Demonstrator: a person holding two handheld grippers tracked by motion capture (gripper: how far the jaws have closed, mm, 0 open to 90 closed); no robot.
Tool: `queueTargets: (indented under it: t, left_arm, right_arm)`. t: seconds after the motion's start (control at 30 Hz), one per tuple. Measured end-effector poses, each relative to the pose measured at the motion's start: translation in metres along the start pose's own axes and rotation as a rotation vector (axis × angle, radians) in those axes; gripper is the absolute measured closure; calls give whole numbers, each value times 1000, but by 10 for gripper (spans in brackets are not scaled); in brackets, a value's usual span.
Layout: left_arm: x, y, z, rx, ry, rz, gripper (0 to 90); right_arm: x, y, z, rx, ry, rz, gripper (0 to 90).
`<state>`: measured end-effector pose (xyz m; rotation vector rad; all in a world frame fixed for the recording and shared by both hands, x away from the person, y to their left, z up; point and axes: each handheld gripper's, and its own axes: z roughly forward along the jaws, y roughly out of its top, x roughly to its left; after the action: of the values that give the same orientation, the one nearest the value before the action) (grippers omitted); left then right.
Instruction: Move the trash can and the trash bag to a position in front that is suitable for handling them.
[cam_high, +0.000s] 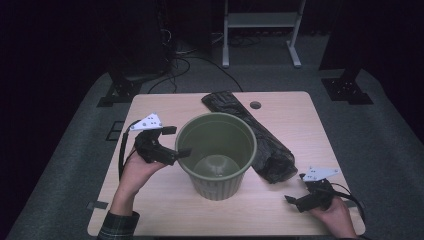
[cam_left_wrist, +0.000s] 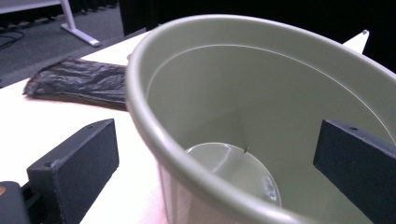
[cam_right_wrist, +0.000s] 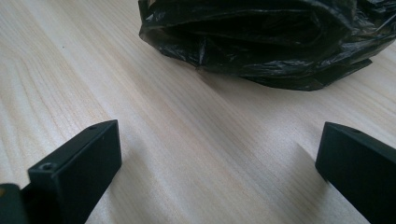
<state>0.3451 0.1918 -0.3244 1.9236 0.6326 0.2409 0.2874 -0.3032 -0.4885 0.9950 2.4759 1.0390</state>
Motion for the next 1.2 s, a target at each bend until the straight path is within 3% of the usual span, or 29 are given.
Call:
queueTargets:
  t: [0.43,0.7,1.2]
  left_arm:
    - [0,-4,-32,-53,-8,28,0]
    - [5,-7,-42,-76,-17,32,0]
    - [6,-7,-47,-94,-25,41,0]
  right_arm:
    - [0,0,0,1,-7,5,0]
    - [0,2,-6,31,-33,48,0]
    - [-10,33,-30,-66,-48,83,14]
